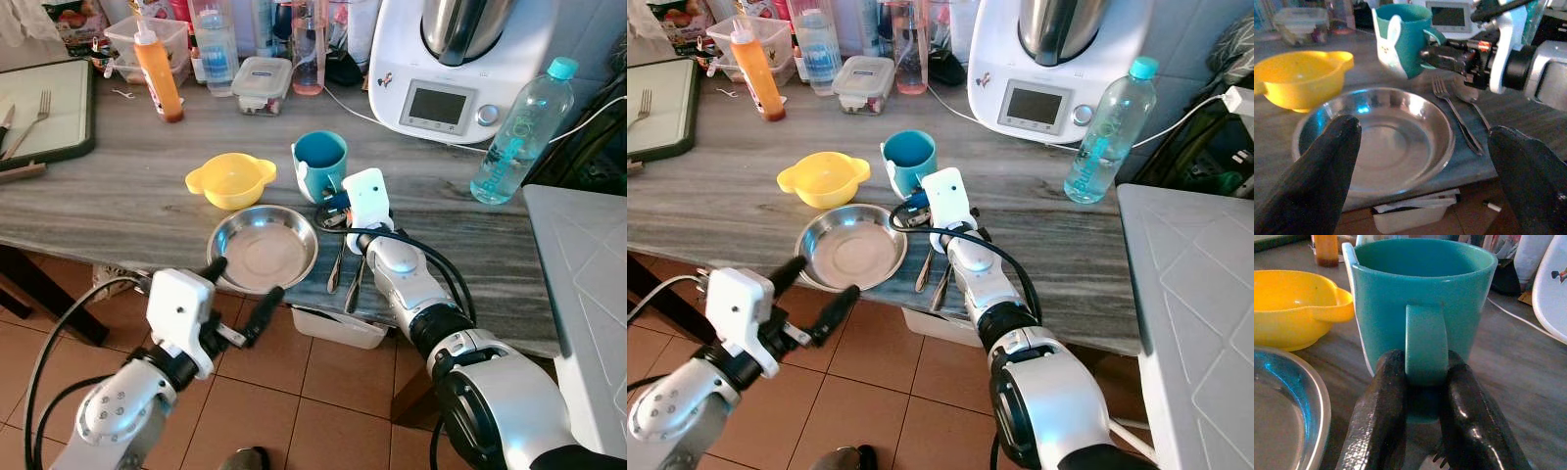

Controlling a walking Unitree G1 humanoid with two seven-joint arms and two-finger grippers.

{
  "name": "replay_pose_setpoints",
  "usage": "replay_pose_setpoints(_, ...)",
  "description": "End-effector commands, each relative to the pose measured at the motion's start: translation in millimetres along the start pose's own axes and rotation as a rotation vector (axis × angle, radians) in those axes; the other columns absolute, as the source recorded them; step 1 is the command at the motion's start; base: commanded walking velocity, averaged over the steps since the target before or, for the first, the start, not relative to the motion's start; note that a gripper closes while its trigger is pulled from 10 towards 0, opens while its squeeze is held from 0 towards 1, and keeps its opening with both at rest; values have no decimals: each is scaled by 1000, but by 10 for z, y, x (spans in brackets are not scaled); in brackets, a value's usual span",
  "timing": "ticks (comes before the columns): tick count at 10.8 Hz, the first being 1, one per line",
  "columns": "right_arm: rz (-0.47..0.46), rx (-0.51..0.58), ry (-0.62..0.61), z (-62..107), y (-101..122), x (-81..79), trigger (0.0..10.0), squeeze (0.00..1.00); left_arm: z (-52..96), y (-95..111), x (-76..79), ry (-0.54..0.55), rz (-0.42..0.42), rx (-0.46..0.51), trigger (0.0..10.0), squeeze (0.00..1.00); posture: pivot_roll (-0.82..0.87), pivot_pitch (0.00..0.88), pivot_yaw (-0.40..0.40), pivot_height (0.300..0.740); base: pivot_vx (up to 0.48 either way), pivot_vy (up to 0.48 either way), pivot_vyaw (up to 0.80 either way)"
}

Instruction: Setting the table

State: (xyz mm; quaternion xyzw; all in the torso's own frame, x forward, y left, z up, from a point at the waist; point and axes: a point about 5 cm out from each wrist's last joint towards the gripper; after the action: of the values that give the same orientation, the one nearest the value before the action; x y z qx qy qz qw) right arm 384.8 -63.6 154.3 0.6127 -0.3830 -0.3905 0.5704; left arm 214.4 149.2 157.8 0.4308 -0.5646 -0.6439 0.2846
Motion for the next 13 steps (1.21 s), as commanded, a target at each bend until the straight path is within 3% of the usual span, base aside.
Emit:
replay_pose_setpoints(1,3,44,0,-36,113,5,10000,0,-4,-6,-27,12,-11,-7,10000,0,228,108,-3,740,0,0,0)
replay_pose_setpoints(4,-52,145,-22,-6,254,109,10000,0,-52,-9,-214,175,-41,-5,10000,0,207,80,-3,740,0,0,0)
replay_pose_setpoints(7,-68,187,-17,70,231,124,10000,0,-82,43,-280,226,-59,23,10000,0,213,69,-9,740,0,0,0)
replay_pose_setpoints(10,-79,280,-38,194,365,179,10000,0,-110,46,-331,264,-75,32,10000,0,195,59,-4,740,0,0,0)
replay_pose_setpoints(13,-81,272,-58,294,322,211,10000,0,-142,42,-321,271,-78,37,10000,0,185,54,-1,740,0,0,0)
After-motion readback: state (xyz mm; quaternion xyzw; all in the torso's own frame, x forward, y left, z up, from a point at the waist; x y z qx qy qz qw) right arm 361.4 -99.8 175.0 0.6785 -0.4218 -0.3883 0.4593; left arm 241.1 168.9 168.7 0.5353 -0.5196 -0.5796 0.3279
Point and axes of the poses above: a point about 5 cm out from each wrist's last joint towards the gripper, its own z axis pointing back from the gripper into the wrist, its own y axis along the axis of the wrist's last joint, x = y × z, and after that the axes turned 12 degrees about -z, right-handed
